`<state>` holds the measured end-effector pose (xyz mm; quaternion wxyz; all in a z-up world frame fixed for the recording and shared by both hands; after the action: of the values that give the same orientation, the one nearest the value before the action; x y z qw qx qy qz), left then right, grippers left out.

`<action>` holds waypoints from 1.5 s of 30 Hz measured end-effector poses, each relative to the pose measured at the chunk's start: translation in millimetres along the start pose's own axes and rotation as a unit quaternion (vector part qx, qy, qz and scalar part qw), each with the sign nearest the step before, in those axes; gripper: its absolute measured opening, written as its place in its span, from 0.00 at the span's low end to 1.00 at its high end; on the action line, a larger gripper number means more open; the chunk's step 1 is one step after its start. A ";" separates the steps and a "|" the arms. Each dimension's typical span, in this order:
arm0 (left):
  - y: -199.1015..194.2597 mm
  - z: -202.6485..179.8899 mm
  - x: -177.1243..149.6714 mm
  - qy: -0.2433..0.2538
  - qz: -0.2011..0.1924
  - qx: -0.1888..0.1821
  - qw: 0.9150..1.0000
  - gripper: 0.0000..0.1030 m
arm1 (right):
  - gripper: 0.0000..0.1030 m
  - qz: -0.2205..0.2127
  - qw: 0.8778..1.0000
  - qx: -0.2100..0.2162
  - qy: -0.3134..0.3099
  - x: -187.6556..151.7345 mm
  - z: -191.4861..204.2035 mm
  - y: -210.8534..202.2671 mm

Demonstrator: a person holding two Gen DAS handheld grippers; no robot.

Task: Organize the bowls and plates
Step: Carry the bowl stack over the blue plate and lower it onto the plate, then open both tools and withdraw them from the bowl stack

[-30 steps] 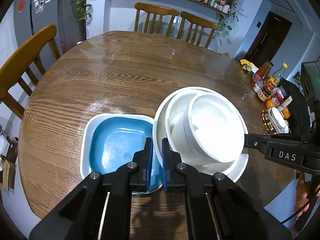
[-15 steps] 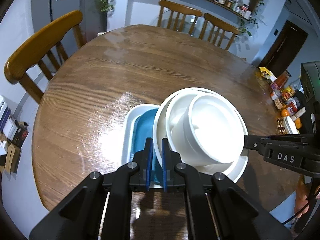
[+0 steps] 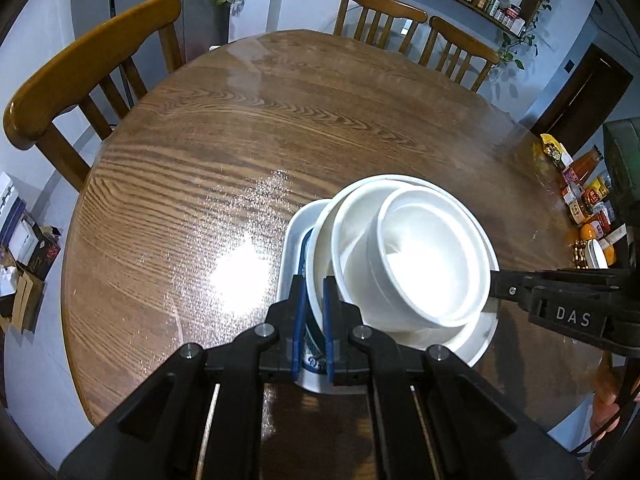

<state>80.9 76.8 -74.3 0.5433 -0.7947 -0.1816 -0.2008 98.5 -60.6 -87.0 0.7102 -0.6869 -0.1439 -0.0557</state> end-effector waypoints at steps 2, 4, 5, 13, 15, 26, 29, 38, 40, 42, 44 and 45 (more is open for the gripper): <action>0.3 0.0 1.6 0.001 -0.001 0.002 1.000 0.03 | 0.09 0.001 1.000 -0.001 0.000 0.0 -0.3 0.1; 1.0 0.6 2.4 0.002 -0.001 0.003 1.000 0.03 | 0.09 0.001 1.000 -0.002 0.001 2.5 0.3 0.8; 1.5 0.4 2.5 0.002 -0.001 0.003 1.000 0.03 | 0.09 0.001 1.000 -0.002 0.001 4.6 1.6 1.6; 5.5 0.3 10.5 0.005 -0.005 0.006 1.000 0.03 | 0.09 0.004 1.000 -0.001 0.009 10.1 -3.9 5.5; 6.3 -0.2 12.4 0.006 -0.006 0.007 1.000 0.03 | 0.09 0.004 1.000 -0.001 0.011 11.4 -6.0 6.3; 8.2 -1.3 17.1 0.010 -0.009 0.013 1.000 0.04 | 0.09 0.005 1.000 0.007 0.016 12.2 -10.7 8.0; 7.9 -0.5 16.7 0.009 -0.011 0.011 1.000 0.04 | 0.09 0.006 1.000 0.010 0.017 12.0 -12.0 8.1; 0.0 2.5 17.4 0.004 -0.027 0.018 0.999 0.10 | 0.09 -0.004 1.000 0.005 0.015 10.9 -11.3 5.8; -5.4 3.9 19.1 0.003 -0.035 0.018 0.999 0.17 | 0.09 -0.014 1.000 0.000 0.012 11.6 -11.2 2.7; -12.2 4.3 21.8 0.004 -0.049 0.019 0.999 0.43 | 0.09 -0.025 1.000 -0.002 0.009 12.7 -10.6 -1.6; -19.7 3.6 23.9 0.008 -0.065 0.023 0.998 0.51 | 0.09 -0.032 0.999 -0.001 0.005 12.7 -9.6 -5.5; -24.0 2.7 24.5 0.011 -0.072 0.026 0.997 0.52 | 0.09 -0.038 0.999 -0.005 0.003 12.8 -9.5 -8.0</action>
<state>90.0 89.3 -43.5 0.5496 -0.7632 -0.2372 -0.2432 109.7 -68.9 -75.9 0.7047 -0.6842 -0.1675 -0.0850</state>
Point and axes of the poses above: each gripper's, at about its wrist camera, not at the fingertips, and y roughly the way its jaws point, z to its left, x to its top, the point moved 6 cm from there along y, roughly the way its jaws point, and after that the axes turned 9 degrees about -x, right-handed, at the moved point
